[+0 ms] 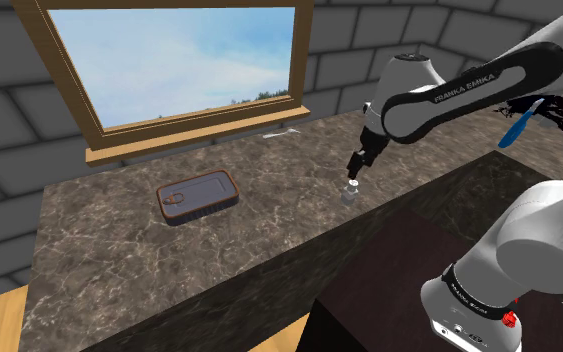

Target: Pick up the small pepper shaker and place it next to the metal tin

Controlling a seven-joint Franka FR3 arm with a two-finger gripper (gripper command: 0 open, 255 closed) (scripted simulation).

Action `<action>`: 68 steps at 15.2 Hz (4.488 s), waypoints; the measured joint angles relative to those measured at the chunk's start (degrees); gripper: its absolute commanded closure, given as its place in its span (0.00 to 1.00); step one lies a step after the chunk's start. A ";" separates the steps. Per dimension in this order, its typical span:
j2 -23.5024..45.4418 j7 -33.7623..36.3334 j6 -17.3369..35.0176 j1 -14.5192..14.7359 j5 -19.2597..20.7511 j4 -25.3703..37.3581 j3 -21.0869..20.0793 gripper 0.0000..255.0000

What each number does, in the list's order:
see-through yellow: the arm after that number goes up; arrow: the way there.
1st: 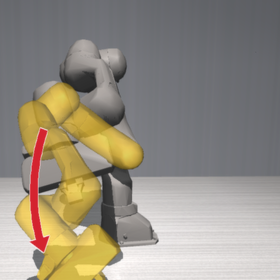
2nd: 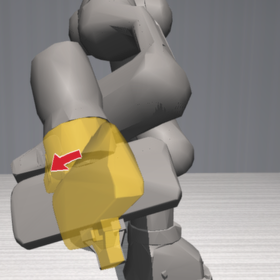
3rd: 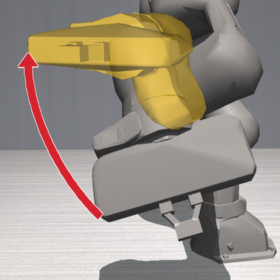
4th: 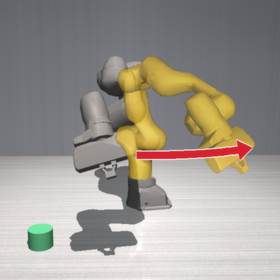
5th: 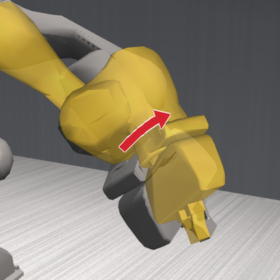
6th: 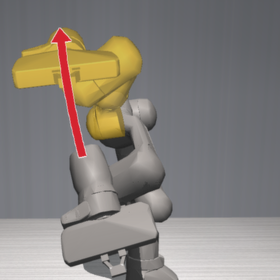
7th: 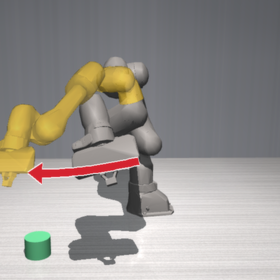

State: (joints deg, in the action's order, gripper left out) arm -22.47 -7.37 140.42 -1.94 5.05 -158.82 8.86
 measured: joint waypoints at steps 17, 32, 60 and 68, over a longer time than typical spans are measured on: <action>21.98 -5.18 21.62 0.95 -2.76 1.70 2.11 0.00; 20.68 -4.67 20.43 0.92 -2.16 1.63 2.10 1.00; -0.38 -2.44 -6.76 -0.22 0.96 7.89 0.56 1.00; 3.84 3.99 -8.28 3.19 -1.10 13.32 -4.33 1.00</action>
State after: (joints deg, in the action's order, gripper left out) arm -18.63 -3.37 132.15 1.25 3.95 -145.50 4.53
